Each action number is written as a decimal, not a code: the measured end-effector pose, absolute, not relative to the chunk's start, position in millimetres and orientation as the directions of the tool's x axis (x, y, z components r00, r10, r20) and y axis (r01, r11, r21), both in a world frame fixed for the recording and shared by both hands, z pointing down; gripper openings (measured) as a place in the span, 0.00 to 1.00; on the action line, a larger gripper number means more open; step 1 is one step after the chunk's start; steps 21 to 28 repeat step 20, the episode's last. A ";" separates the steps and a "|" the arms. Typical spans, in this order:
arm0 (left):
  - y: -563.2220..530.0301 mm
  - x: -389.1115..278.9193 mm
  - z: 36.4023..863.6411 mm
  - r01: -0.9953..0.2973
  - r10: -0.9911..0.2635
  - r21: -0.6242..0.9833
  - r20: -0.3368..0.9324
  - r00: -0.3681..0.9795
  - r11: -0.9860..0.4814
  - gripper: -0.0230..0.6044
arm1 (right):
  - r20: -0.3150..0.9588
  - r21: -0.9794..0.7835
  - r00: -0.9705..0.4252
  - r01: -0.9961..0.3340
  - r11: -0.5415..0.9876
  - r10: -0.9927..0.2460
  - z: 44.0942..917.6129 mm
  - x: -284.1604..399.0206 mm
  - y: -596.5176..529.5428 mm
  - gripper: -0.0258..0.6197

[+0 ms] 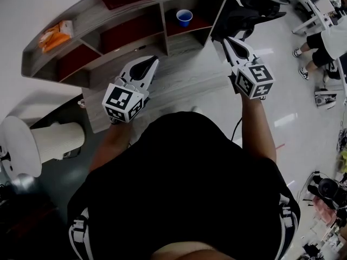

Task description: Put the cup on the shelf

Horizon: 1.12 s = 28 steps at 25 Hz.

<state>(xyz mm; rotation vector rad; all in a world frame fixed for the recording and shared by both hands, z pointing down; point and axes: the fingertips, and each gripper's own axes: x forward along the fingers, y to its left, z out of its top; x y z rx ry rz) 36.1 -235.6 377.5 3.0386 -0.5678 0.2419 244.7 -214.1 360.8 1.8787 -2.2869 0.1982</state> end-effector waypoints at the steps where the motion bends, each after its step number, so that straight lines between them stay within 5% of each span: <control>1: -234.5 36.3 377.3 -0.361 -0.354 0.012 0.160 0.921 -0.933 0.07 | 0.216 0.009 -0.188 -0.981 0.195 -0.958 360.0 244.0 -210.7 0.05; 28: -213.8 45.0 379.3 -0.324 -0.319 0.016 0.144 0.937 -0.946 0.07 | 0.230 -0.025 -0.174 -0.985 0.173 -0.958 375.6 241.7 -167.3 0.05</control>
